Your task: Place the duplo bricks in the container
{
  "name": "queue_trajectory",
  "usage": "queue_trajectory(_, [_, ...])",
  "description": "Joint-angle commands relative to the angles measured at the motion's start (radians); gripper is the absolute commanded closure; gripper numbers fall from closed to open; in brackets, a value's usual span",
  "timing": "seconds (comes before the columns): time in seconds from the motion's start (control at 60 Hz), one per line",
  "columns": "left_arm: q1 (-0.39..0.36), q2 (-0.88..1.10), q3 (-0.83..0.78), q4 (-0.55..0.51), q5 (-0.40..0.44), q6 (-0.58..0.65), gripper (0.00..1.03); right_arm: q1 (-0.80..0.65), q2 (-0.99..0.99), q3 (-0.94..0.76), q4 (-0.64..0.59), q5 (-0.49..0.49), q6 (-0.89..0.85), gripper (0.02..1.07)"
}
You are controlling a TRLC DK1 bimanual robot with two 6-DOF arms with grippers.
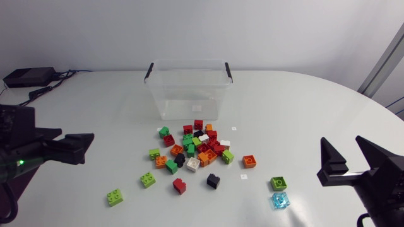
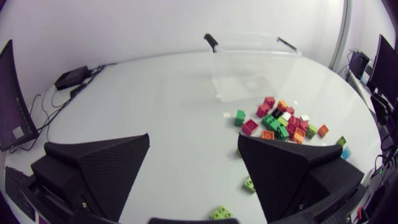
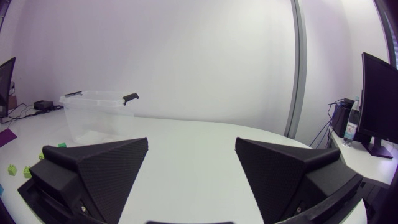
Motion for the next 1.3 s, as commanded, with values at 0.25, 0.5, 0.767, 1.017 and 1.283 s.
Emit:
queue_trajectory(0.25, [-0.102,0.265,0.160,-0.243,0.003,0.211,0.05,0.027,0.059,0.058,-0.010,0.014,0.023,0.06])
queue_trajectory(0.5, [-0.131,0.374,0.138,-0.314,0.003,0.345,0.05,0.030,0.272,0.151,-0.029,0.019,0.024,0.06])
queue_trajectory(0.767, [-0.146,0.533,0.106,-0.329,0.005,0.530,0.06,0.063,0.492,0.346,-0.253,-0.001,0.021,0.06])
queue_trajectory(1.017, [-0.148,0.675,0.086,-0.306,0.005,0.646,0.12,0.076,0.694,0.546,-0.516,-0.004,-0.171,0.06])
queue_trajectory(1.283, [-0.148,0.796,0.078,-0.233,0.009,0.675,0.21,0.141,0.777,0.581,-0.611,-0.004,-0.244,0.06])
